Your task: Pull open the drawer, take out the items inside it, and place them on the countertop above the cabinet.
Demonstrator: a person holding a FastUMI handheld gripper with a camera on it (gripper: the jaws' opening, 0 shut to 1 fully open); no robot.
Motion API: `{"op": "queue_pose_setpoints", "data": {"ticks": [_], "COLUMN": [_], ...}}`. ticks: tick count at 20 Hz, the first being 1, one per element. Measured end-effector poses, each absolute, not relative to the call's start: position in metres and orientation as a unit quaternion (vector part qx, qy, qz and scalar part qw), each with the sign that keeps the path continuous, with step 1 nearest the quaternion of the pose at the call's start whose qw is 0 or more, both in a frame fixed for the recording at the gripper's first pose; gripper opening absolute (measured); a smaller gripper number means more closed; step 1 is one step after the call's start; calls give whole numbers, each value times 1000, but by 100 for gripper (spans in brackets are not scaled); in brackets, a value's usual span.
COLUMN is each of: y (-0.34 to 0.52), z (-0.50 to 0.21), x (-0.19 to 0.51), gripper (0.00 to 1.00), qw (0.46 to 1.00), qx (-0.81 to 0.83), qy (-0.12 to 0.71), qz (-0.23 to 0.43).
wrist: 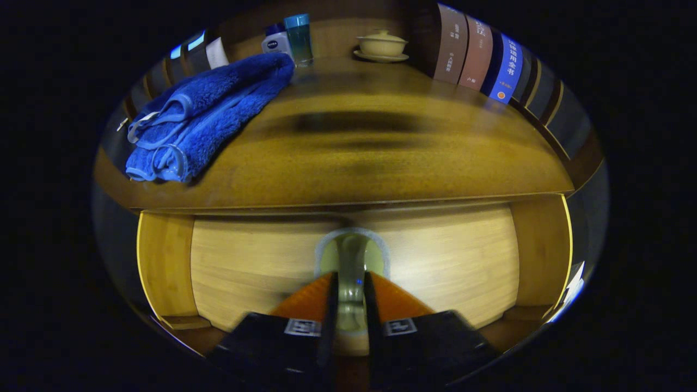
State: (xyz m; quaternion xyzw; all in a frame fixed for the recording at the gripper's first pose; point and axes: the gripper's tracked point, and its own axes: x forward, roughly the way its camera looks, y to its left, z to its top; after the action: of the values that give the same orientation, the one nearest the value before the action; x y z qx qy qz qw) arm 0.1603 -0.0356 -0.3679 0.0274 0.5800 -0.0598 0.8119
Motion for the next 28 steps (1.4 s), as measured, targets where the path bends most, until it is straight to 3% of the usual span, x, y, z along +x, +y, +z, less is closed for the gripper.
{"op": "queue_pose_setpoints", "data": {"ticks": [1,8,16,21,28], "y": [-36,-30,-27,-27,-35], "z": [-375,-361,-248,-185,-197], "x": [159,155,138,187,277], "gripper": [20,20,20,20,20], "qw": [813,832,900,931,924], "qx": [37,41,43,49,54], "qy": [578,551,432,360,377], "qz": [-59,-48,-36,-30,-34]}}
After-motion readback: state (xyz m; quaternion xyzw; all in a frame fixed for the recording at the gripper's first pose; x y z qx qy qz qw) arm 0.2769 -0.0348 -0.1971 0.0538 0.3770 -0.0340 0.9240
